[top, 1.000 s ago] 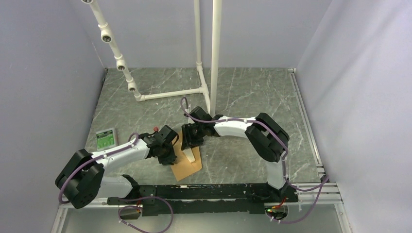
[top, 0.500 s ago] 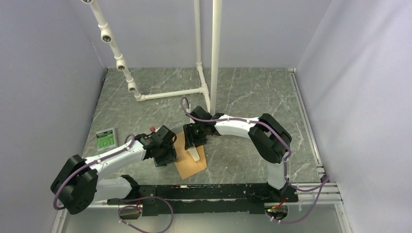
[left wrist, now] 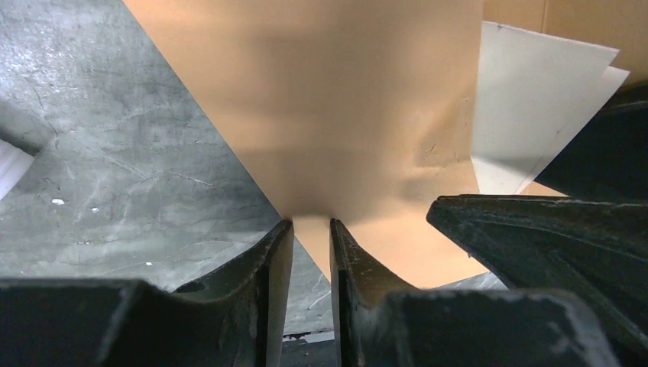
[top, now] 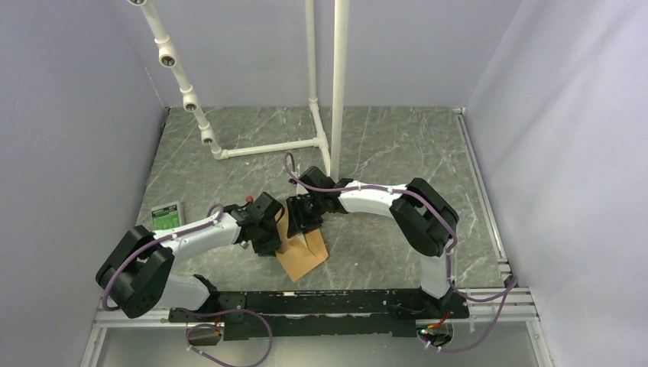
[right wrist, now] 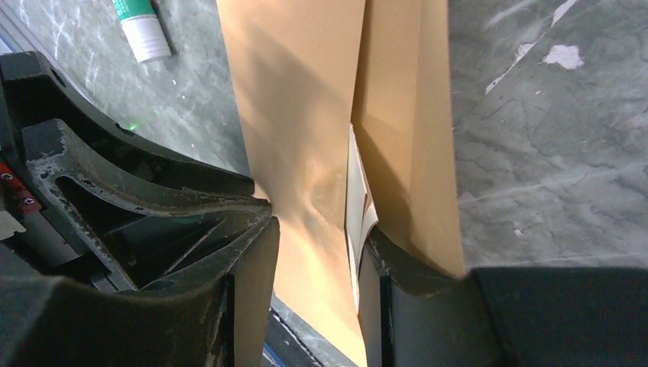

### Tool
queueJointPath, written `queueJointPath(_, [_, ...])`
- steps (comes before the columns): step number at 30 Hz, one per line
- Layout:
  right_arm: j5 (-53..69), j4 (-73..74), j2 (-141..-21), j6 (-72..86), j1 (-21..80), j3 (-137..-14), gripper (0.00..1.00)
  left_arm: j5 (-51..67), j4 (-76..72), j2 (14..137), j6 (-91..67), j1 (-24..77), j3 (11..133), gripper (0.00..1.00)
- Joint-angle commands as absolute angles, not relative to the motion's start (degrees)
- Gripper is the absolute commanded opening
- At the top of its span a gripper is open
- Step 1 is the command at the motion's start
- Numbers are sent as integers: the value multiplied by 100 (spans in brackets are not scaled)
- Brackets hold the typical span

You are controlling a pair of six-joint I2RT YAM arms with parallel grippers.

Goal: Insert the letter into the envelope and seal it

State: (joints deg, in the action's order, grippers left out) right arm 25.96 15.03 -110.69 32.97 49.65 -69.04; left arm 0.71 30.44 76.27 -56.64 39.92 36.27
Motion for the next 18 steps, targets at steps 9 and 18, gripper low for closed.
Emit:
queueJointPath(9, [1544, 2312, -10783, 3015, 4782, -7360, 57, 15, 3246, 7947, -5556, 3877, 3513, 30])
queueJointPath(18, [1629, 2191, -11071, 3089, 4782, -7363, 46, 39, 3121, 7927, -5502, 3858, 3454, 31])
